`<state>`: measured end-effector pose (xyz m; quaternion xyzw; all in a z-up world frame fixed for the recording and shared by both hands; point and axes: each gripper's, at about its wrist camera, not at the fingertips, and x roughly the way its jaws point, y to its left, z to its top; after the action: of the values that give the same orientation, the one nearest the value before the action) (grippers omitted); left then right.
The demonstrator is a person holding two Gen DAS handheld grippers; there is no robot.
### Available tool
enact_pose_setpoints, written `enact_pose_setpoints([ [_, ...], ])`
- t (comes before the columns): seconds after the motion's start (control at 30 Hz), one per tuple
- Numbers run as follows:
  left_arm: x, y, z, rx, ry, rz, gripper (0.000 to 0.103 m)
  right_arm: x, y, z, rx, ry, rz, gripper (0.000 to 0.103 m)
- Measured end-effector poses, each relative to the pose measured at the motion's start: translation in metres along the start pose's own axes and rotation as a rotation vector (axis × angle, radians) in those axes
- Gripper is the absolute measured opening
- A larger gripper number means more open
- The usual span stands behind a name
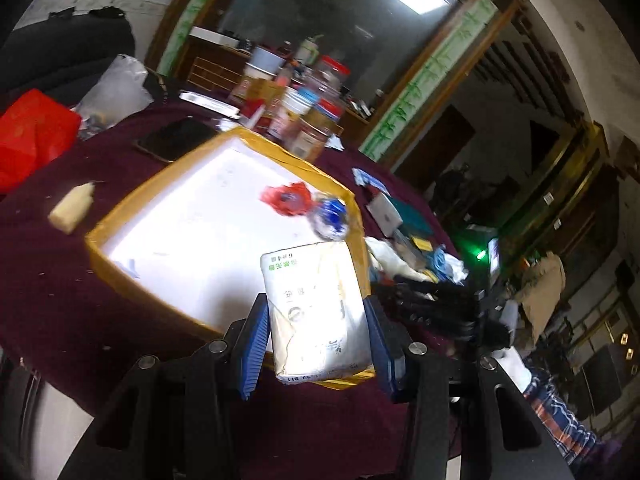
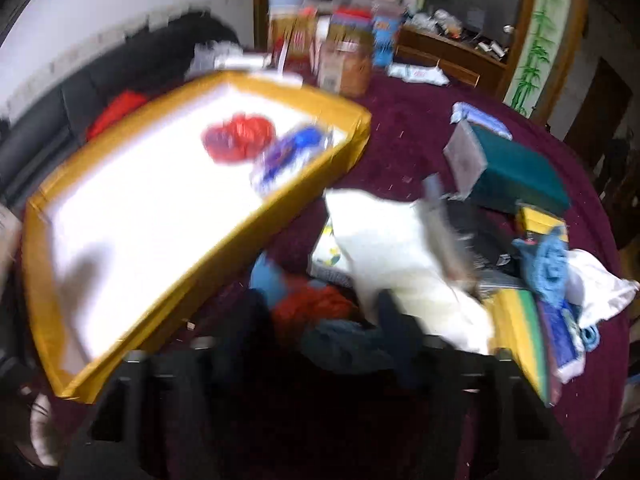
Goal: Organize soft objects
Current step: 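Carry the white packet to the tray while right gripper grasps the blue sock with red band, then open both grippers over the tray and withdraw them toward the pile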
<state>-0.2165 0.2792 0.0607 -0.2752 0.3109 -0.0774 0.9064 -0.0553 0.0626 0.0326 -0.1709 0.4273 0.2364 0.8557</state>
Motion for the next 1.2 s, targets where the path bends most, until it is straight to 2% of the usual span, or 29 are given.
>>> enact_pose_setpoints([
  [0.07, 0.0, 0.008, 0.001, -0.014, 0.002, 0.007, 0.049, 0.014, 0.004, -0.002, -0.025, 0.034, -0.01, 0.036],
  [0.13, 0.005, 0.013, 0.005, -0.028, 0.015, 0.001, 0.049, 0.011, 0.001, -0.002, -0.009, 0.022, -0.011, 0.036],
  [0.23, 0.005, 0.013, 0.014, -0.03, 0.028, -0.01, 0.049, -0.004, -0.012, -0.003, 0.061, -0.006, 0.03, 0.036],
  [0.33, 0.018, 0.003, 0.04, 0.024, 0.06, 0.02, 0.049, -0.028, -0.019, 0.004, 0.112, -0.048, 0.088, 0.036],
  [0.43, 0.043, -0.003, 0.071, 0.08, 0.08, 0.079, 0.049, -0.048, -0.025, 0.016, 0.139, -0.081, 0.124, 0.036],
  [0.53, 0.082, -0.002, 0.102, 0.116, 0.11, 0.144, 0.049, -0.052, -0.035, 0.023, 0.214, -0.081, 0.223, 0.036],
  [0.63, 0.131, 0.01, 0.131, 0.09, 0.159, 0.167, 0.05, -0.05, -0.037, 0.026, 0.258, -0.064, 0.284, 0.036],
  [0.73, 0.171, 0.019, 0.148, 0.093, 0.166, 0.191, 0.051, -0.049, -0.033, 0.029, 0.265, -0.058, 0.302, 0.036],
  [0.8, 0.193, 0.025, 0.154, 0.099, 0.172, 0.23, 0.057, -0.048, -0.029, 0.033, 0.274, -0.054, 0.327, 0.036],
  [0.87, 0.207, 0.039, 0.158, 0.042, 0.213, 0.229, 0.058, -0.042, -0.022, 0.039, 0.27, -0.046, 0.342, 0.036],
  [0.93, 0.204, 0.047, 0.158, -0.014, 0.224, 0.201, 0.058, -0.036, -0.014, 0.046, 0.255, -0.035, 0.342, 0.036],
  [1.0, 0.183, 0.051, 0.155, -0.03, 0.185, 0.174, 0.06, -0.027, -0.003, 0.054, 0.234, -0.013, 0.353, 0.036],
  [1.07, 0.155, 0.05, 0.149, -0.031, 0.148, 0.18, 0.06, -0.015, 0.011, 0.063, 0.212, 0.018, 0.376, 0.037],
  [1.2, 0.086, 0.05, 0.125, -0.061, 0.051, 0.102, 0.071, 0.02, 0.044, 0.08, 0.144, 0.125, 0.381, 0.037],
])
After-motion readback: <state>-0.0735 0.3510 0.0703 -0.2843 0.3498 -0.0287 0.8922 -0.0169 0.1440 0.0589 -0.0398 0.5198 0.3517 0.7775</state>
